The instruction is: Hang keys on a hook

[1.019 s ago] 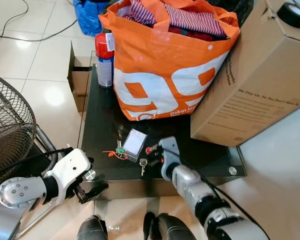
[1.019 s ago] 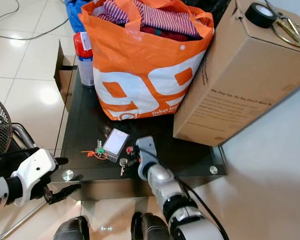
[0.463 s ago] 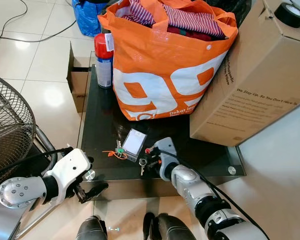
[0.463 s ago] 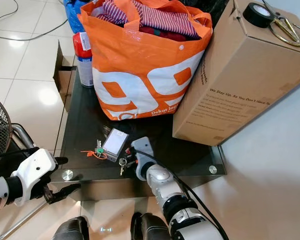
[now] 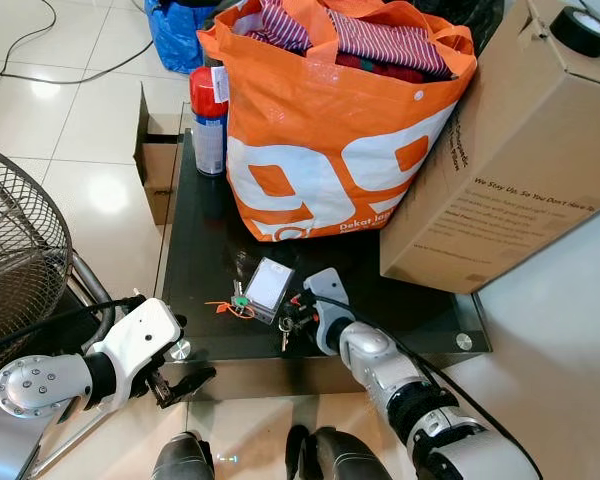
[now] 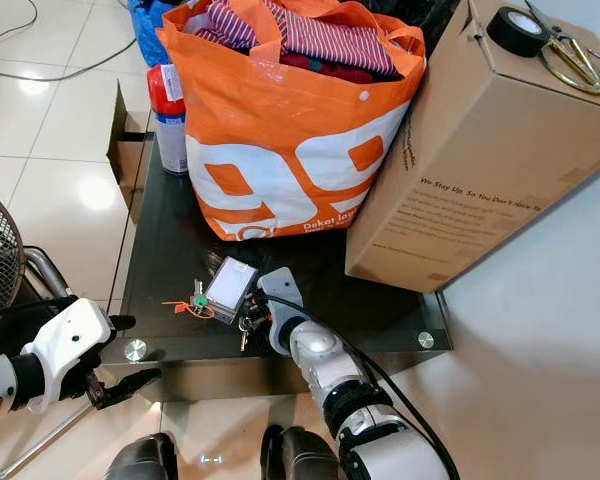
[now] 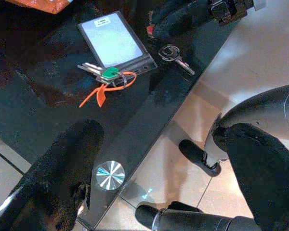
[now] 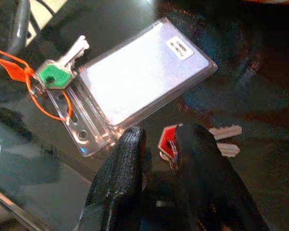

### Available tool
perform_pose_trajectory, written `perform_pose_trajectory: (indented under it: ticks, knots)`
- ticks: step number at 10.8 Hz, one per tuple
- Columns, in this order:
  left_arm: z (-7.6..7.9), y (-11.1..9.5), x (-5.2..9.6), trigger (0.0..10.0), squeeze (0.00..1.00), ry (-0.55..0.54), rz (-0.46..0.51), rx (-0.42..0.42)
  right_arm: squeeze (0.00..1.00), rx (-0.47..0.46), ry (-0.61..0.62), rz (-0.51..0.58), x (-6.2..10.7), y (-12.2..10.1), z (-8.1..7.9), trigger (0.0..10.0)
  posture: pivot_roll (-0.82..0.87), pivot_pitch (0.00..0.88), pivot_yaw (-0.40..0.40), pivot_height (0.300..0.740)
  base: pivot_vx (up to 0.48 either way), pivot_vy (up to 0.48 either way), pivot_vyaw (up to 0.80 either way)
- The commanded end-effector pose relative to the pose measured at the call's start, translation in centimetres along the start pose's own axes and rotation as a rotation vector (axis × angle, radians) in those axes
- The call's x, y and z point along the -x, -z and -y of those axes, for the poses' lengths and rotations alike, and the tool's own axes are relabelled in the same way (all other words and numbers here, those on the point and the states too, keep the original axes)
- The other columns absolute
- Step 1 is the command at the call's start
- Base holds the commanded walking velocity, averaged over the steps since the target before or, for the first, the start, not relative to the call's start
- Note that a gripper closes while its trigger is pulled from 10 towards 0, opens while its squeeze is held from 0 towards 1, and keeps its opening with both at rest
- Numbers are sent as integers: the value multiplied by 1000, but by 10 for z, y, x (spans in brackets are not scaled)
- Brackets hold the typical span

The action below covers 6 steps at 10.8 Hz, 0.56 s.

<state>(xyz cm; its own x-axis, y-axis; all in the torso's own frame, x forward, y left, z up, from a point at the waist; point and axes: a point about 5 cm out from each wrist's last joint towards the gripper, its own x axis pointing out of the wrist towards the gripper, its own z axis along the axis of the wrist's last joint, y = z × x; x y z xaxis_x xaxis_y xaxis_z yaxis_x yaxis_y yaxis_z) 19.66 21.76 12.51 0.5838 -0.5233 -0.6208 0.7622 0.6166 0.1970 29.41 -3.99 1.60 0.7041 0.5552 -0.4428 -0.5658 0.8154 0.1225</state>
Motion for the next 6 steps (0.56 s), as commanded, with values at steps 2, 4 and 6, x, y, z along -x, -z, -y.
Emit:
perform_pose_trajectory:
  ticks: [2, 4, 6]
  knots:
    - [2, 0, -1, 10000, 0, 11, -1, -8, 0, 9, 33, -52, 3, 9, 6, 4549, 79, 193, -213, 740, 0, 0, 0]
    - [1, -1, -2, 10000, 0, 10, -1, -10, 0, 3, 34, -54, 3, 10, 5, 4078, 80, 194, -211, 740, 0, 0, 0]
    - [0, 0, -1, 10000, 0, 10, -2, -12, 0, 1, 32, -55, 3, 11, 5, 4392, 79, 194, -211, 740, 0, 0, 0]
